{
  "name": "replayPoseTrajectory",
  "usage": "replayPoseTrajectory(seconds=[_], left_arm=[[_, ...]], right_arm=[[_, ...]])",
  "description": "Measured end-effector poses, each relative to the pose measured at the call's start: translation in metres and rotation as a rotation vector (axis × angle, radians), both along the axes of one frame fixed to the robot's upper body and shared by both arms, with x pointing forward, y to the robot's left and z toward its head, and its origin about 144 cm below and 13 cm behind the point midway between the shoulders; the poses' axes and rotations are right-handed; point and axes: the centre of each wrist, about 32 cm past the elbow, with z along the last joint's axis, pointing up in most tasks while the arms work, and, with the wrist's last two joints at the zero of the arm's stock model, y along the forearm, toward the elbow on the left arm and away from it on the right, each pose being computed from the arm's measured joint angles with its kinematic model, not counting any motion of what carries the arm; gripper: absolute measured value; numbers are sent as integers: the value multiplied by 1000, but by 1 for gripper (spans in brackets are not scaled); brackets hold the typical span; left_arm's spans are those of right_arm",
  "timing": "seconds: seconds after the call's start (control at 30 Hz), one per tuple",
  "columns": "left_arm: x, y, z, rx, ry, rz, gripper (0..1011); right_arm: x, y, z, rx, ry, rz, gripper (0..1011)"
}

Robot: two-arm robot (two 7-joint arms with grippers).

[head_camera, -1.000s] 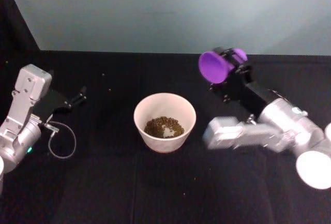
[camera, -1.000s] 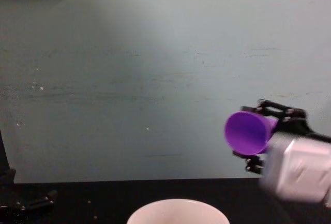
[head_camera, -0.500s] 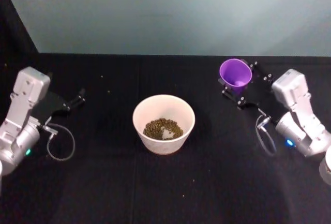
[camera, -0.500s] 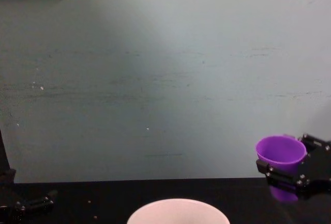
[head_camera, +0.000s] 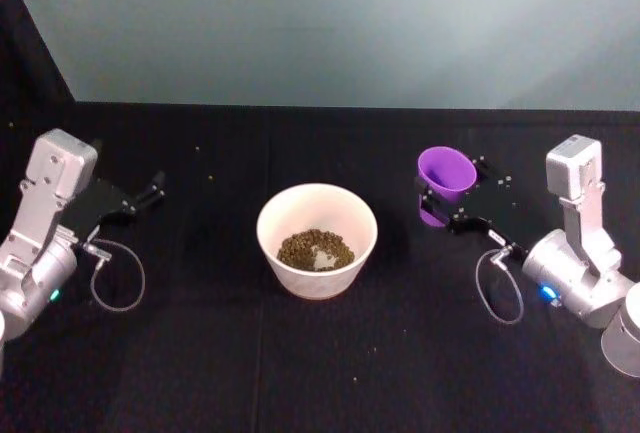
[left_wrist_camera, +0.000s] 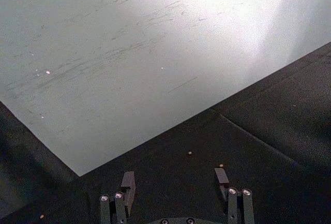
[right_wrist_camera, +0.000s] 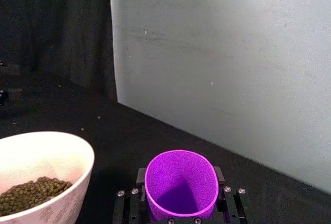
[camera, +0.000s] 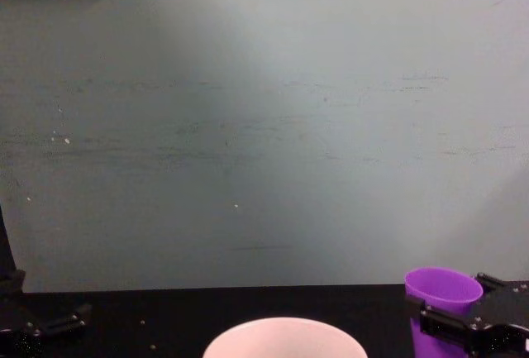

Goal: Pick up the cup and pour the mung beans from the cup into the bowl.

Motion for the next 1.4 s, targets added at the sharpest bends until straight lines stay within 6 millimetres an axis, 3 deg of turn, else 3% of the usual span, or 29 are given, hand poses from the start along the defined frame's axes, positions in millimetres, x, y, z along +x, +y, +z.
replayPoseTrajectory(seconds=[0.87,1.27,1.4], left_arm=[[0,0,0,0,0,0,1000],[0,0,0,0,0,0,1000],[0,0,0,0,0,0,1000]], right_arm=[[3,-4,-6,19,85,30,739],[2,-3,-6,17,81,30,1002],[-1,-3,1,31,54,19,1003]])
